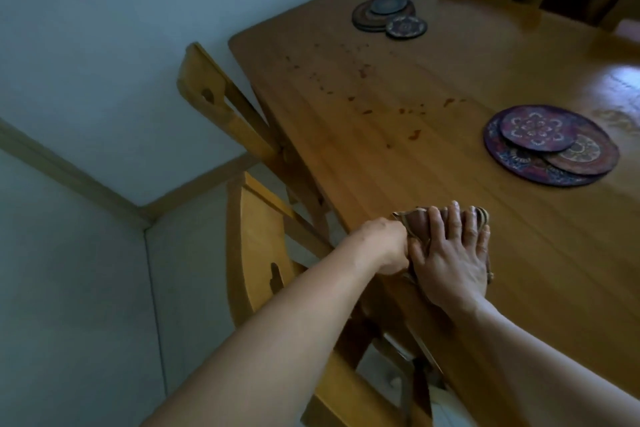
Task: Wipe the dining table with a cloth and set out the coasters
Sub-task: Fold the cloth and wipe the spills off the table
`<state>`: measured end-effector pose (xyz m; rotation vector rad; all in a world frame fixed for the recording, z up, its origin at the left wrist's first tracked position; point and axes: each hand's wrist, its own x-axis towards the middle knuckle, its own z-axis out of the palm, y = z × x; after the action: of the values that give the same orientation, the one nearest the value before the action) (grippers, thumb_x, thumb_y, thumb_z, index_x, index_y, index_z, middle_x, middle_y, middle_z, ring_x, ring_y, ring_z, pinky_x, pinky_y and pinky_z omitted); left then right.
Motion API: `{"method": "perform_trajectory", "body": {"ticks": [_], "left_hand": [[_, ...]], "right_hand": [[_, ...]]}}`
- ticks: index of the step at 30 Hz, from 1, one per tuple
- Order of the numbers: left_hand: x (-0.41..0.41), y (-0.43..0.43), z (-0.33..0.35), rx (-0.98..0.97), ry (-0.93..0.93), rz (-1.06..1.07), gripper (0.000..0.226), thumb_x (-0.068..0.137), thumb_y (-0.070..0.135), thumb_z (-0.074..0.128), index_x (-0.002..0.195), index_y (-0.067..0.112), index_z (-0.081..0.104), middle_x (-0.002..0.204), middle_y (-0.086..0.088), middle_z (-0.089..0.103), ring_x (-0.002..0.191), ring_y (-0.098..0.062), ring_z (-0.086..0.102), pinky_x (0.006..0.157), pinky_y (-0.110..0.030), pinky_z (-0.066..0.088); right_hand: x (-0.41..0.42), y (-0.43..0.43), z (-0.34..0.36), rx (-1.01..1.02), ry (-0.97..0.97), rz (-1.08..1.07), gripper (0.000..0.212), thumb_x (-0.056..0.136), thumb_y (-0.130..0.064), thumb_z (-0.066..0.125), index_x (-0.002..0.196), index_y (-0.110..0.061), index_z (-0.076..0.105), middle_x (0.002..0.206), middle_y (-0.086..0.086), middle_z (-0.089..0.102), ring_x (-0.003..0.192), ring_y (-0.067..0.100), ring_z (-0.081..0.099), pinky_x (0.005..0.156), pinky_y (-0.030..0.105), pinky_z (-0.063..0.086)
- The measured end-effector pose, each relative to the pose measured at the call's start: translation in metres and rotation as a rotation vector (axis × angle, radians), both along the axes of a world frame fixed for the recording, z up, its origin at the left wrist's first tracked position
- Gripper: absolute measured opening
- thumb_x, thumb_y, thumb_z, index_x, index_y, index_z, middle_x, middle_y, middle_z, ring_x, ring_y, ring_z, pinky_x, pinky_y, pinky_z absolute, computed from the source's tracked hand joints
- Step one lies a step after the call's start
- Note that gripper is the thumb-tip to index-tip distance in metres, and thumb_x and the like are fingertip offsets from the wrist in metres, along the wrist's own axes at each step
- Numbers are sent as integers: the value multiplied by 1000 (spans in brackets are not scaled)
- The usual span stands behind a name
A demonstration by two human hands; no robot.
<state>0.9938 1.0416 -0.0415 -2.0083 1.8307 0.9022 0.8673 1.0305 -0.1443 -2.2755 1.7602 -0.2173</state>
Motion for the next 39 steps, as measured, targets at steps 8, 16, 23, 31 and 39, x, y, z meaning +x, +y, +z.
{"method": "perform_trajectory", "body": {"ticks": [8,16,23,31,39], "left_hand": [[64,-42,11,-11,113,-290,22,98,33,55,110,23,70,98,-4,61,99,-23,56,76,-28,39],[116,-107,-4,14,239,-177,33,100,38,49,128,28,63,124,0,62,114,-19,56,92,-31,45],[162,-166,-40,-335,93,5,34,100,31,48,132,22,56,135,-1,49,126,-19,43,102,-33,39],[212,-200,-100,-579,52,204,45,98,36,40,140,20,38,147,-2,31,135,-20,28,109,-36,31],[213,-198,-114,-704,0,141,48,94,36,36,137,15,44,146,-8,39,138,-26,31,114,-44,29]], "right_hand": [[57,-38,1,33,38,-67,77,88,-61,10,155,-25,7,164,9,-8,147,27,-23,117,46,-17],[82,-77,3,64,32,-50,73,92,-63,7,156,-27,3,164,7,-11,147,24,-25,117,42,-21],[90,-101,2,18,-92,-81,61,99,-47,20,154,-23,23,164,6,10,150,21,-9,121,41,-10],[75,-134,0,-76,-146,-435,62,96,-42,25,150,-15,34,160,9,23,151,23,9,122,38,-1],[143,-203,2,-34,-63,-600,66,99,-49,32,155,-15,19,164,10,7,151,26,-2,120,41,-8]]}}
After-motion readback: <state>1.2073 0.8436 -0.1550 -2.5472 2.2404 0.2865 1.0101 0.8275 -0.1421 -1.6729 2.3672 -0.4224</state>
